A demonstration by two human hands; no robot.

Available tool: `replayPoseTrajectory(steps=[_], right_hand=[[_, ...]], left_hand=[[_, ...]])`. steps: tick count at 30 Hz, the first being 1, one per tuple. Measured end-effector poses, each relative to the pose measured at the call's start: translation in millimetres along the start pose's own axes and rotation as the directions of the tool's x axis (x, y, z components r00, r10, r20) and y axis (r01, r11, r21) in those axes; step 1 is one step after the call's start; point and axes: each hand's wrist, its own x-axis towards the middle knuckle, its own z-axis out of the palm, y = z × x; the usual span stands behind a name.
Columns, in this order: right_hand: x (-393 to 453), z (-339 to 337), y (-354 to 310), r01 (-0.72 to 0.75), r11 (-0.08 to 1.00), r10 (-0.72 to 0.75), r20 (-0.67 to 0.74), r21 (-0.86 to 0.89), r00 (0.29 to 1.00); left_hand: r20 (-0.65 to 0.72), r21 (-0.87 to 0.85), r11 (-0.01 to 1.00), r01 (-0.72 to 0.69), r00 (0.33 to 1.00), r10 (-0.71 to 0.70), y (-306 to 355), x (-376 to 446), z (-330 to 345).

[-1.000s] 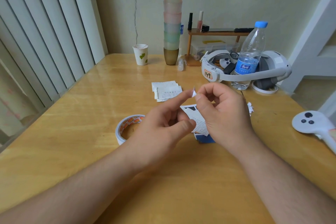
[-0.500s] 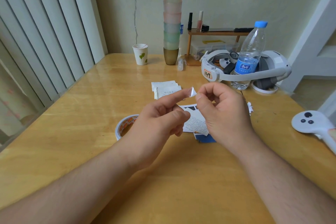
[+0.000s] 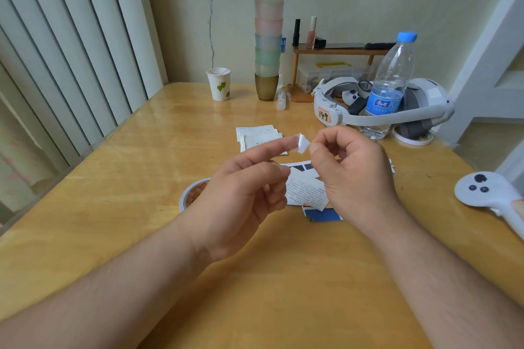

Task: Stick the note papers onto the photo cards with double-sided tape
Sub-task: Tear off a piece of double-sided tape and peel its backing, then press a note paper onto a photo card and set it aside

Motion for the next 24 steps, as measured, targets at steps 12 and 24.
replayPoseTrajectory(steps=[12, 24], right_hand=[[30.8, -62.7, 38.9, -0.243, 0.874, 0.247, -0.045, -0.422, 0.968], [37.0, -90.9, 87.3, -0.414, 0.632, 0.46, -0.114, -0.655, 0.881]], left_hand=[[-0.067, 0.198, 0.978, 0.067, 0.996, -0.054, -16.5, 11.1, -19.1], [-0.151, 0.752, 0.659, -0.008, 0.971, 0.185, -23.2, 24.2, -45.4]])
